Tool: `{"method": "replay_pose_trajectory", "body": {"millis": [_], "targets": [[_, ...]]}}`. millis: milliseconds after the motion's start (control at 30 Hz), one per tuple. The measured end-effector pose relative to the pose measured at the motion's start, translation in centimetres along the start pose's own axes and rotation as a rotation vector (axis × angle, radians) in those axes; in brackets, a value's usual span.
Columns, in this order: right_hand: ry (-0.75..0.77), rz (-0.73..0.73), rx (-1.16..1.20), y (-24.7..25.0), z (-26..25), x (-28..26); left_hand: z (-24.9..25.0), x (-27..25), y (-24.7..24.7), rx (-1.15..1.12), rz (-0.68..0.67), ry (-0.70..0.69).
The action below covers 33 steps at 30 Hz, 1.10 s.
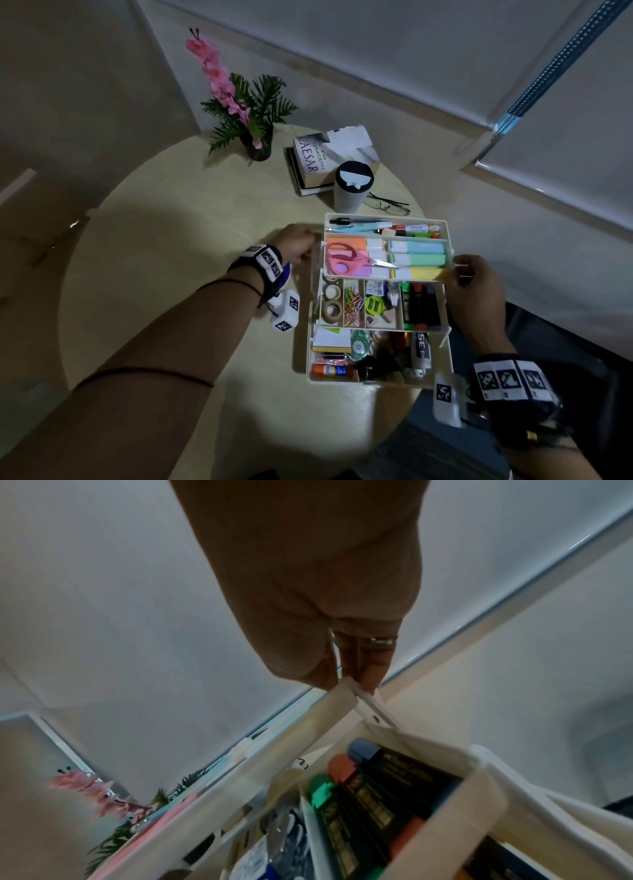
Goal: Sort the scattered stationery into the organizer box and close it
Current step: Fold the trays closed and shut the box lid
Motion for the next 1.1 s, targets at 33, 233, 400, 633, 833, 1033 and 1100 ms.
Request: {"method": "replay_pose_trajectory", "body": {"millis": [33,233,400,633,833,1033,1100], "targets": [[-0.008,0.013,0.001,0.0,0.3,0.1,0.5,0.6,0.0,0.126,-0.018,-0.027],[-0.042,0.081,-0.027,-0.1,1.2,1.2,1.9,2.8,0.0,0.599,-0.095,-0.125],[-0.048,0.087,-0.061,0.0,1.3,0.6,1.4,3.7,0.0,0.603,-0.111,-0.133],[-0.081,0.102,-0.048,1.1,1.5,-1.1,3.8,2.1,1.0,0.549,-0.08,-0.218],[-0.091,0.123,0.021,2.1,2.4,-3.5,6.8,-0.7,2.2,0.436,-0.009,-0.272],[-0.116,0.143,0.097,2.8,4.5,-6.6,9.3,-3.9,2.7,0.556,-0.06,-0.334],[-0.123,0.131,0.128,2.6,5.3,-7.7,10.0,-5.1,2.7,0.638,-0.098,-0.378]]}}
Point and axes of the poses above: each hand's wrist, its own x-axis towards the middle knuckle, its own y-axis out of the back of the hand, z = x × y, the point moved 7 cm from there along x, towards the middle knuckle, and after that the axes turned 11 degrees about -y, right-handed, at the moved point
